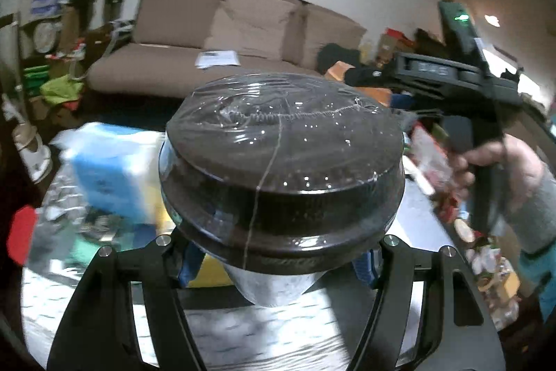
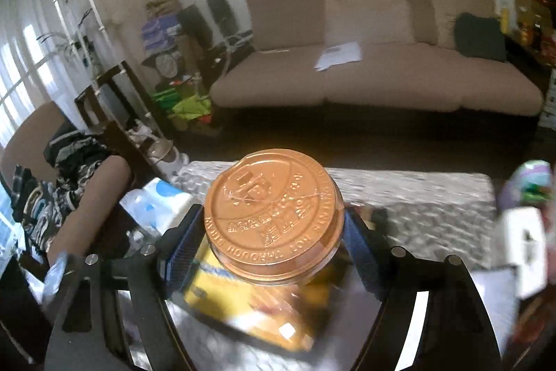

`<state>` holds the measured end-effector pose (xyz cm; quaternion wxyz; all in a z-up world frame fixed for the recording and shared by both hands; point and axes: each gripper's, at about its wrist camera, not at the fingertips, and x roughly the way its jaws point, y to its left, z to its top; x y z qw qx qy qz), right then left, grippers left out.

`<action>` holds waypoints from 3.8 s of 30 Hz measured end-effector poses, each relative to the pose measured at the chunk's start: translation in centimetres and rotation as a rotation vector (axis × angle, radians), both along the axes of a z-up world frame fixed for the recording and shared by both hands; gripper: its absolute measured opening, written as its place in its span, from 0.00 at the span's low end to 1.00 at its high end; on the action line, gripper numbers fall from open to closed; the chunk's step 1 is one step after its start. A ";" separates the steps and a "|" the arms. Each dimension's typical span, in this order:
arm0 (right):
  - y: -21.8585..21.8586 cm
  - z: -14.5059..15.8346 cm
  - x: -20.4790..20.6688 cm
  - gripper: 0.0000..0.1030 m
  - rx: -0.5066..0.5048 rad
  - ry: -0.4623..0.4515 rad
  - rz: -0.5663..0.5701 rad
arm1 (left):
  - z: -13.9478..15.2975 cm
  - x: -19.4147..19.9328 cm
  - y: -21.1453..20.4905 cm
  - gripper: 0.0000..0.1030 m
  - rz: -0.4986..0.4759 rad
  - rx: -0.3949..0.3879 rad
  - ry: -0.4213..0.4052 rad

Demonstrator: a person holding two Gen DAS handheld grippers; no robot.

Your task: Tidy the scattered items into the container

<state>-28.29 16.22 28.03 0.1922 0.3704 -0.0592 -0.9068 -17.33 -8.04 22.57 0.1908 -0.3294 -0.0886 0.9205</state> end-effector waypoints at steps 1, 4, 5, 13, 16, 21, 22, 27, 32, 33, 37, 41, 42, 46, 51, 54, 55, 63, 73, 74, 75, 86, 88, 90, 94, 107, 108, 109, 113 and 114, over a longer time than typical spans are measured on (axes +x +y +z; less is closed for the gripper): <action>1.9 0.5 0.9 0.78 0.006 -0.003 -0.019 | 0.2 -0.2 1.9 0.64 -0.017 0.003 -0.003; 7.3 1.2 3.2 0.78 0.018 -0.019 -0.083 | 0.2 -0.8 6.6 0.64 -0.053 0.003 -0.017; 8.8 1.1 3.8 0.78 0.019 -0.025 -0.103 | 0.1 -1.0 8.0 0.64 -0.066 -0.001 -0.019; 17.8 -3.1 6.1 0.78 -0.016 -0.112 -0.198 | -3.1 -3.8 17.3 0.64 -0.101 -0.045 -0.066; 19.5 -5.5 5.9 0.78 -0.039 -0.137 -0.209 | -4.3 -5.2 19.1 0.64 -0.091 -0.059 -0.093; 20.4 -9.5 4.6 0.78 0.002 -0.169 -0.218 | -6.1 -5.9 20.6 0.64 -0.095 -0.069 -0.106; 20.5 -10.4 4.2 0.78 0.023 -0.169 -0.223 | -6.5 -6.1 20.8 0.64 -0.095 -0.073 -0.112; 20.7 -13.1 3.3 0.78 0.098 -0.151 -0.237 | -8.5 -6.9 22.1 0.64 -0.099 -0.074 -0.149; 20.6 -14.9 2.8 0.78 0.191 -0.098 -0.234 | -9.6 -7.0 22.6 0.64 -0.114 -0.081 -0.166; 20.6 -15.1 2.7 0.78 0.208 -0.091 -0.233 | -9.9 -7.0 22.6 0.64 -0.117 -0.085 -0.169; 21.3 -15.3 2.5 0.79 0.198 -0.067 -0.243 | -10.5 -7.1 23.0 0.64 -0.121 -0.083 -0.193; 21.4 -15.1 2.7 0.80 0.231 -0.055 -0.252 | -10.8 -7.1 23.8 0.64 -0.132 -0.099 -0.202; 21.6 -14.5 3.1 0.80 0.244 -0.026 -0.265 | -10.9 -7.1 24.0 0.64 -0.136 -0.100 -0.207; 23.5 -11.5 4.1 0.80 0.177 0.033 -0.291 | -11.4 -7.1 24.9 0.64 -0.147 -0.119 -0.220; 26.7 -9.0 5.4 0.79 -0.006 0.004 -0.280 | -12.0 -6.9 26.5 0.64 -0.163 -0.159 -0.228; 27.5 -9.0 5.7 0.77 -0.029 -0.048 -0.276 | -12.4 -7.2 27.7 0.64 -0.165 -0.176 -0.238; 27.7 -9.2 5.8 0.77 -0.014 -0.066 -0.280 | -12.6 -7.4 28.2 0.64 -0.163 -0.186 -0.242; 30.0 -10.3 6.6 0.77 -0.174 -0.120 -0.287 | -14.2 -9.6 31.3 0.64 -0.135 -0.247 -0.241; 29.0 -11.1 6.2 0.77 -0.166 -0.121 -0.259 | -16.7 -10.7 30.8 0.68 -0.111 -0.223 -0.320; 29.0 -11.1 6.1 0.77 -0.169 -0.123 -0.259 | -16.4 -10.6 30.8 0.71 -0.118 -0.216 -0.321; 28.9 -11.0 6.2 0.77 -0.172 -0.121 -0.259 | -16.0 -10.3 30.6 0.71 -0.121 -0.208 -0.321; 25.5 -8.4 6.8 0.84 -0.164 -0.082 -0.164 | -9.0 -6.2 23.5 0.97 -0.139 0.000 -0.281; 23.5 -8.2 6.9 0.86 -0.126 -0.087 -0.113 | -7.8 -4.9 21.2 0.97 -0.135 0.044 -0.263; 20.9 -8.3 6.7 0.90 -0.028 -0.083 -0.053 | -6.7 -3.4 19.2 0.97 -0.135 0.036 -0.234; 15.6 -9.4 6.1 0.90 0.247 -0.068 0.062 | -5.6 -0.8 16.2 0.97 -0.130 0.000 -0.168; 10.9 -15.0 3.4 0.71 0.547 -0.173 0.178 | -8.2 1.6 15.3 0.97 -0.205 -0.027 -0.179; 11.0 -14.6 3.3 0.68 0.531 -0.172 0.179 | -8.3 1.6 15.3 0.97 -0.205 -0.023 -0.181; 11.2 -14.2 3.2 0.30 0.512 -0.170 0.189 | -8.5 1.5 15.3 0.97 -0.204 -0.017 -0.184; 10.8 -13.4 2.6 0.57 0.503 -0.207 0.186 | -8.7 1.3 15.6 0.97 -0.208 -0.001 -0.189; 10.9 -13.3 2.5 0.71 0.503 -0.213 0.172 | -8.6 1.2 15.8 0.97 -0.211 0.001 -0.188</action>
